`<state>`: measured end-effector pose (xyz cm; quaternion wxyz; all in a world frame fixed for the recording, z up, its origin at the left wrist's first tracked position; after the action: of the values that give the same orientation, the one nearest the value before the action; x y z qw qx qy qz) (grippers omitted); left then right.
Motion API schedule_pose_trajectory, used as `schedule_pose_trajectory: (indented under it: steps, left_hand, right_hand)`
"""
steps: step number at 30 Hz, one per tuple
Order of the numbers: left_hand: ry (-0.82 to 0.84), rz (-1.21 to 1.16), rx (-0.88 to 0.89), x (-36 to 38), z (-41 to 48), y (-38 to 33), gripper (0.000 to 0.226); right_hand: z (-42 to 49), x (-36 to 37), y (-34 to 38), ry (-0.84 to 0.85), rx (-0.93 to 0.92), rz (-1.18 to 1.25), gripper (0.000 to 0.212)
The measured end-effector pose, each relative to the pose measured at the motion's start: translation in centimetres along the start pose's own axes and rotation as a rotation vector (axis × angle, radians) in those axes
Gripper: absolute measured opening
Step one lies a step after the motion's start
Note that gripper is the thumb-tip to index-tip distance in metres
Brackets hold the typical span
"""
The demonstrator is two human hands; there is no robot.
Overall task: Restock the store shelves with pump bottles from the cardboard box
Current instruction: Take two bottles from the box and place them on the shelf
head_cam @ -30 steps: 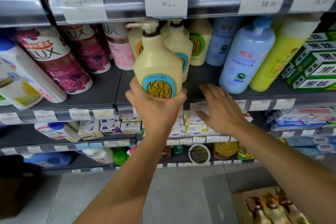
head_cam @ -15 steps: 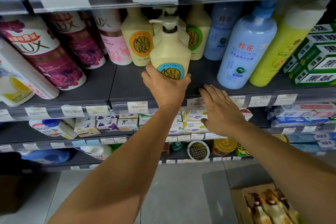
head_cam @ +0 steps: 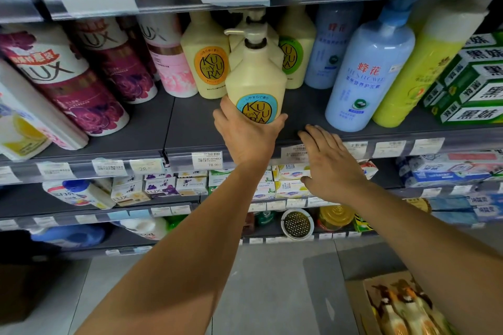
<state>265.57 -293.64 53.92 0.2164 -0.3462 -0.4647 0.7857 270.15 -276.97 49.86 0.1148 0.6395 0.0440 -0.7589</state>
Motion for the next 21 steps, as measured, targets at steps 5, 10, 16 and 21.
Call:
schedule_pose_trajectory:
  steps: [5, 10, 16, 21]
  left_hand:
    - [0.022, 0.005, -0.008, 0.1, -0.2, 0.3, 0.101]
    - [0.126, -0.013, -0.043, -0.1, -0.5, 1.0, 0.097]
    - [0.213, 0.106, 0.150, -4.6, -3.3, 0.3, 0.078]
    - [0.491, 0.399, 0.491, -6.7, -9.8, -2.8, 0.035]
  right_hand:
    - [0.0, 0.2, -0.1, 0.010, -0.001, -0.011, 0.094]
    - [0.0, 0.1, -0.2, 0.042, 0.009, 0.003, 0.094]
    - [-1.1, -3.8, 0.2, 0.024, 0.075, 0.139, 0.077]
    - [-7.5, -6.6, -0.8, 0.071, 0.175, 0.115, 0.047]
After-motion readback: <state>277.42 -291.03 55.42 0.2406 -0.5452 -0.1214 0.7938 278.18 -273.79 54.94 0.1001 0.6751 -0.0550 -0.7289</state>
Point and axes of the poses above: each hand's wrist, its own z-axis towards the middle knuckle, its own x-axis out of the palm, y = z × x, the point moved 7 cm from there along z, towards the middle knuckle, and after that the axes turned 9 degrees about -y, right-handed, at the moved point
